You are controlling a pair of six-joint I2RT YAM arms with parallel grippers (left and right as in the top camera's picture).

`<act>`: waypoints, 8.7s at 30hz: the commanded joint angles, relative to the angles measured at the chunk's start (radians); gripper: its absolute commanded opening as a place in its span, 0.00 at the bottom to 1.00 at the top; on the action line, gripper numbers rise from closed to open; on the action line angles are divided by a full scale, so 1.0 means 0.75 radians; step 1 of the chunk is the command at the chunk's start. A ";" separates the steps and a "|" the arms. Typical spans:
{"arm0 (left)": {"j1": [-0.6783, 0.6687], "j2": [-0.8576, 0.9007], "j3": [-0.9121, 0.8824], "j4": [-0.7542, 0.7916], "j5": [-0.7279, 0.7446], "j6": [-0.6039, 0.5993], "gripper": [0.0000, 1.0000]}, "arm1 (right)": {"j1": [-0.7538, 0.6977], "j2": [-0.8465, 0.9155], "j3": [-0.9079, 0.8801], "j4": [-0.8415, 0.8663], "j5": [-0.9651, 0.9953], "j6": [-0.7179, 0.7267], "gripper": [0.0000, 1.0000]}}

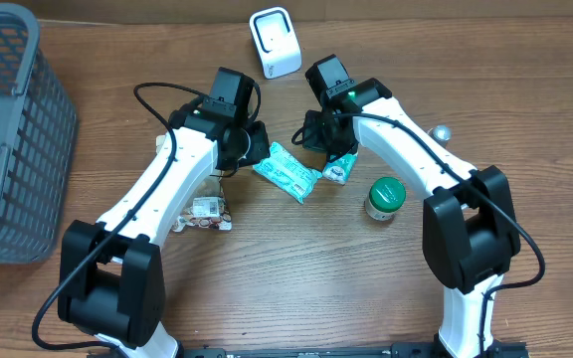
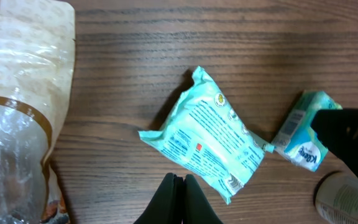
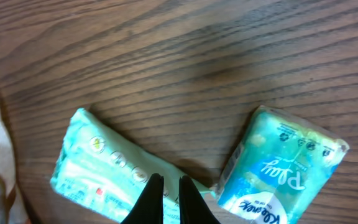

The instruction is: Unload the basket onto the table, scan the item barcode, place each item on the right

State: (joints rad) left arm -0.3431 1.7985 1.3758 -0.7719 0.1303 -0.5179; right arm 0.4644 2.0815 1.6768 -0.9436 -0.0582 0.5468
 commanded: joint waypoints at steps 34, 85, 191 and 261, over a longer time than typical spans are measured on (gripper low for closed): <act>-0.042 0.018 -0.016 0.017 -0.118 -0.008 0.04 | 0.035 0.010 -0.158 0.062 -0.147 0.005 0.13; -0.039 0.018 -0.016 0.003 -0.115 -0.009 0.05 | -0.131 0.008 -0.040 0.055 -0.194 -0.041 1.00; 0.226 0.018 -0.016 -0.046 -0.043 0.063 0.04 | -0.017 0.005 -0.106 0.001 0.061 -0.068 0.23; 0.117 0.312 0.083 -0.131 0.128 0.242 0.04 | -0.012 0.115 -0.023 0.123 -0.509 -0.382 0.50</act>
State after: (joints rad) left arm -0.2539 2.0140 1.3773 -0.8680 0.2287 -0.3714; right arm 0.4580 2.1727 1.6432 -0.8444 -0.4229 0.2810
